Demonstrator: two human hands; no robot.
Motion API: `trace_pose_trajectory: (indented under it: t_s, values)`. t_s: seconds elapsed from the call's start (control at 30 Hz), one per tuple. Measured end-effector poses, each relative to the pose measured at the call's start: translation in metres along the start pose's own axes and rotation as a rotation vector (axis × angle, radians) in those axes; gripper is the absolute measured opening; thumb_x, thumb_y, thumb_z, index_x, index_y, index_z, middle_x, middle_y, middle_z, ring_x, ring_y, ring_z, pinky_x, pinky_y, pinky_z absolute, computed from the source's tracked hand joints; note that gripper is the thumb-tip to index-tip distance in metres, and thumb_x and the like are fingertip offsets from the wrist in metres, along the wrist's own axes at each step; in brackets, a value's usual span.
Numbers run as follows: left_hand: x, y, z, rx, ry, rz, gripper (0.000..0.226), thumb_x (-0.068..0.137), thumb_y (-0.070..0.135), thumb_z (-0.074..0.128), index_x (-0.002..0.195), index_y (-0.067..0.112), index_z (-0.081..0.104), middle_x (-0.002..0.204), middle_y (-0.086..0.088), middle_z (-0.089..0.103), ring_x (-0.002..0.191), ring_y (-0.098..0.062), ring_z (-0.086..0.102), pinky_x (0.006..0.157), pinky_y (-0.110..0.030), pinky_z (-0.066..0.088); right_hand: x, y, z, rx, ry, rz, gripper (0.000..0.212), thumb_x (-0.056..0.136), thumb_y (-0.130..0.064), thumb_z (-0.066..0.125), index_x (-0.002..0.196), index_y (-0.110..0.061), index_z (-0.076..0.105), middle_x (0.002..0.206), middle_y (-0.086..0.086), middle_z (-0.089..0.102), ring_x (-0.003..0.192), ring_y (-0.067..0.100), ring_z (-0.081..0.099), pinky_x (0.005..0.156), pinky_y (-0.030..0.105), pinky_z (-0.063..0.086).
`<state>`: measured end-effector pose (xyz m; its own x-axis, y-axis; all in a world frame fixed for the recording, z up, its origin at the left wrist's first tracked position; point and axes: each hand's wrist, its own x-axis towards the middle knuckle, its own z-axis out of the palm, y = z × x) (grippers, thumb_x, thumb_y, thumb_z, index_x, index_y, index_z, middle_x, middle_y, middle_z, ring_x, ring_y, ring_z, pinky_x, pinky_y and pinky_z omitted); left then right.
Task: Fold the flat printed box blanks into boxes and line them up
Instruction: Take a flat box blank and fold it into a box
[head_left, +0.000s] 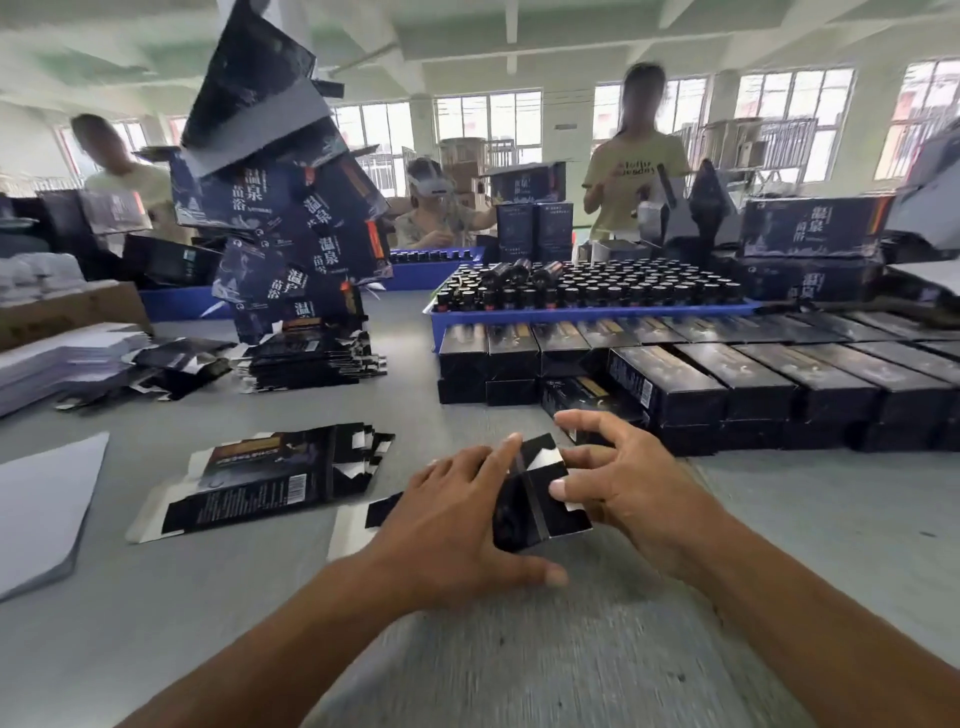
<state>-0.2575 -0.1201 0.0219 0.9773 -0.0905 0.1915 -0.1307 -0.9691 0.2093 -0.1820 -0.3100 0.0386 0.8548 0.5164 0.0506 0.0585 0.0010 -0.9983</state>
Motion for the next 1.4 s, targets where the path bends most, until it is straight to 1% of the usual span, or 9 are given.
trace_pose_trajectory:
  t_s: [0.13, 0.27, 0.37, 0.57, 0.73, 0.87, 1.0, 1.13, 1.4]
  values:
    - [0.004, 0.003, 0.004, 0.035, 0.160, 0.038, 0.127, 0.057, 0.100, 0.047, 0.149, 0.044, -0.021, 0.156, 0.017, 0.015, 0.138, -0.007, 0.018, 0.114, -0.030, 0.016, 0.002, -0.002, -0.003, 0.110, 0.089, -0.036, 0.032, 0.089, -0.022, 0.075, 0.118, -0.026, 0.063, 0.091, 0.004, 0.077, 0.076, 0.023, 0.074, 0.063, 0.030, 0.057]
    - [-0.001, -0.008, -0.008, 0.071, 0.353, 0.083, 0.124, 0.059, 0.101, 0.039, 0.153, 0.039, -0.012, 0.148, 0.010, 0.037, 0.127, -0.011, 0.036, 0.106, -0.031, 0.029, 0.000, -0.007, -0.005, 0.069, 0.130, -0.076, 0.028, 0.091, -0.038, 0.071, 0.116, -0.026, 0.065, 0.098, -0.001, 0.077, 0.084, 0.020, 0.076, 0.065, 0.027, 0.056]
    - [-0.007, -0.015, -0.015, 0.070, 0.385, 0.090, 0.125, 0.058, 0.102, 0.037, 0.155, 0.036, -0.005, 0.145, 0.006, 0.045, 0.124, -0.014, 0.045, 0.104, -0.034, 0.034, -0.006, -0.011, -0.003, -0.082, 0.112, -0.155, 0.028, 0.092, -0.034, 0.071, 0.116, -0.027, 0.060, 0.098, -0.004, 0.077, 0.086, 0.016, 0.076, 0.069, 0.026, 0.058]
    - [-0.012, -0.008, -0.018, 0.096, 0.403, 0.155, 0.116, 0.064, 0.100, 0.040, 0.152, 0.028, 0.019, 0.138, 0.004, 0.053, 0.116, -0.013, 0.052, 0.100, -0.033, 0.038, -0.016, -0.014, 0.010, -0.245, 0.058, -0.317, 0.010, 0.093, -0.023, 0.071, 0.088, -0.029, 0.066, 0.087, -0.003, 0.076, 0.076, 0.007, 0.071, 0.064, 0.017, 0.054]
    - [-0.020, -0.004, -0.023, -0.024, 0.378, 0.210, 0.107, 0.066, 0.095, 0.048, 0.149, 0.031, 0.025, 0.142, 0.013, 0.039, 0.112, 0.006, 0.031, 0.098, -0.026, 0.033, -0.021, -0.018, 0.013, -0.269, -0.037, -0.335, 0.020, 0.098, -0.020, 0.065, 0.109, -0.037, 0.069, 0.098, -0.006, 0.077, 0.087, 0.013, 0.074, 0.067, 0.020, 0.056]
    - [-0.021, -0.003, -0.028, -0.081, 0.393, 0.212, 0.108, 0.066, 0.092, 0.052, 0.151, 0.034, 0.022, 0.133, 0.019, 0.043, 0.111, 0.011, 0.029, 0.096, -0.016, 0.028, -0.022, -0.019, 0.014, -0.284, -0.052, -0.320, 0.031, 0.097, -0.018, 0.065, 0.123, -0.035, 0.063, 0.102, -0.009, 0.077, 0.089, 0.012, 0.075, 0.066, 0.022, 0.058]
    - [-0.020, -0.001, -0.027, 0.001, 0.478, 0.297, 0.097, 0.076, 0.084, 0.050, 0.153, 0.030, 0.027, 0.137, 0.007, 0.050, 0.118, 0.003, 0.034, 0.097, -0.028, 0.037, -0.022, -0.019, 0.015, -0.318, 0.025, -0.357, 0.033, 0.097, -0.016, 0.065, 0.118, -0.042, 0.063, 0.096, -0.004, 0.074, 0.081, 0.012, 0.073, 0.060, 0.023, 0.056]
    - [-0.021, -0.003, -0.027, 0.038, 0.429, 0.368, 0.082, 0.086, 0.082, 0.041, 0.155, 0.041, 0.022, 0.146, 0.001, 0.045, 0.126, -0.011, 0.044, 0.098, -0.045, 0.048, -0.022, -0.020, 0.014, -0.344, 0.080, -0.381, 0.039, 0.097, -0.014, 0.063, 0.118, -0.047, 0.062, 0.081, -0.015, 0.069, 0.073, 0.006, 0.069, 0.056, 0.020, 0.053]
    - [-0.022, -0.007, -0.030, 0.019, 0.487, 0.362, 0.068, 0.085, 0.063, 0.057, 0.147, 0.043, 0.036, 0.144, 0.004, 0.039, 0.124, -0.014, 0.045, 0.091, -0.043, 0.055, -0.028, -0.024, 0.018, -0.439, 0.114, -0.466, 0.042, 0.099, -0.015, 0.061, 0.130, -0.043, 0.057, 0.097, -0.026, 0.069, 0.083, 0.002, 0.070, 0.063, 0.017, 0.055]
